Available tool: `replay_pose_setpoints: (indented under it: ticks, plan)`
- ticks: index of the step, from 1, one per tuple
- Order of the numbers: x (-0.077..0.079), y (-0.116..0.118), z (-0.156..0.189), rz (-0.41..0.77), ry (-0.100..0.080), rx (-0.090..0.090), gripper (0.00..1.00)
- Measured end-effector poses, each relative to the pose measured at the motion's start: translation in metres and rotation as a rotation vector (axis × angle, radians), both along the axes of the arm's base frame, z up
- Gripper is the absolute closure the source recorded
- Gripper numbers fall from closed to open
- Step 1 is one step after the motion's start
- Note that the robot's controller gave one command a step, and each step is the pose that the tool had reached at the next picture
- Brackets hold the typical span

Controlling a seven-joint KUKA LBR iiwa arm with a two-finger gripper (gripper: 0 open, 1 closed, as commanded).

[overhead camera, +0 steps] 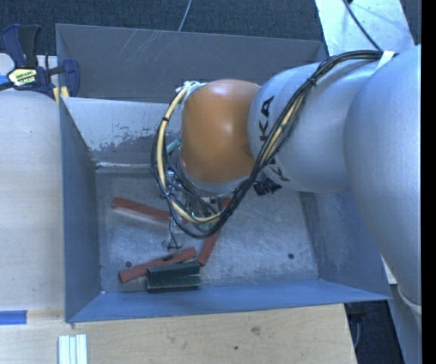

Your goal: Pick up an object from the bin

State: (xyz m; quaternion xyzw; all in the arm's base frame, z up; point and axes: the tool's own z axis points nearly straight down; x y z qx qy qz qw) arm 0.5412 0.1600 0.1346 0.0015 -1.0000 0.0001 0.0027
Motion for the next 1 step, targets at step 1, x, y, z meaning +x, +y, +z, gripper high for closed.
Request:
replay_pose_setpoints:
  ticks: [1]
  plan:
    - [0.0022,-0.0007,0.0043,-0.003,-0.008,0.001,0.00]
